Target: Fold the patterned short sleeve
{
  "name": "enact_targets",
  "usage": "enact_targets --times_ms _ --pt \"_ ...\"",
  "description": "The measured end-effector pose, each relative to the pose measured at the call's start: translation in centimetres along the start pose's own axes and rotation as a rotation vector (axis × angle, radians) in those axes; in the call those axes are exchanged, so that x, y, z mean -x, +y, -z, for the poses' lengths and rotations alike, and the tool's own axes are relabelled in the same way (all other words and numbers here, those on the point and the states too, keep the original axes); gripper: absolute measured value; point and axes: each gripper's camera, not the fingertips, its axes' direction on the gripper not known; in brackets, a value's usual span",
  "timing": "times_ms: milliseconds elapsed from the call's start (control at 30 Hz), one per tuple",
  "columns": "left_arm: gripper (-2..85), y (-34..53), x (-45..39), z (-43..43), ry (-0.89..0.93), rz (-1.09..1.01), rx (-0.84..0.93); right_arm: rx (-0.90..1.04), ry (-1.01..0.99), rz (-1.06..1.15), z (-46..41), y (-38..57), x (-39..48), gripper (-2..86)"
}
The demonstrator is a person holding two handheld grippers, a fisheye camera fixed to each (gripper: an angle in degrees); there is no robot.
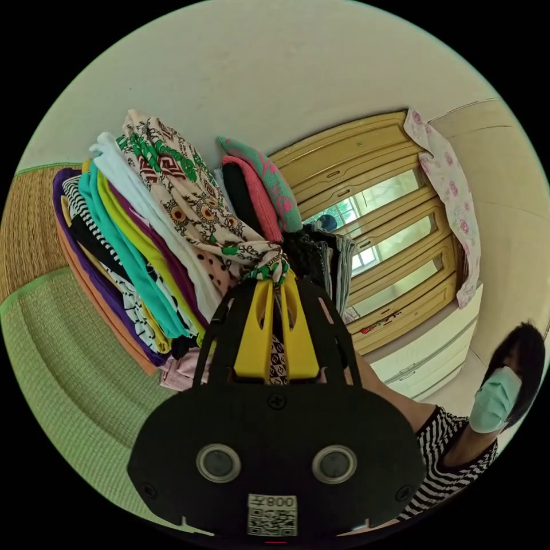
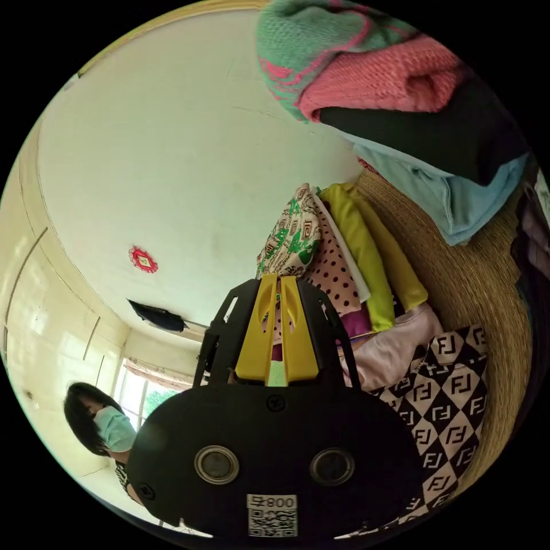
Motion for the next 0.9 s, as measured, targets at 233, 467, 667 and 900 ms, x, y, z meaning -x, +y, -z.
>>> enact_targets --times_ms 233,467,667,900 --pt "2.8 -2.9 -1.5 -4.3 -0.094 -0.059 0.077 -0.004 -0.024 -0.016 0.8 1.3 -3.6 0.3" --pt "3.9 -4.4 -1.4 -7.5 -0.1 -0.043 0.113 -0.067 -0.002 -0.061 2.0 3.2 -4.4 0.2" --pt "3.5 -3.6 -2.2 -7.2 -0.046 -0.046 0.112 -0.177 0.107 0.05 3.0 6.8 0.5 0.0" --pt "1.8 -5.9 -4.4 -7.9 -0.074 -0.086 0.047 0.007 0.131 0.257 -7.1 8.5 9.9 0.0"
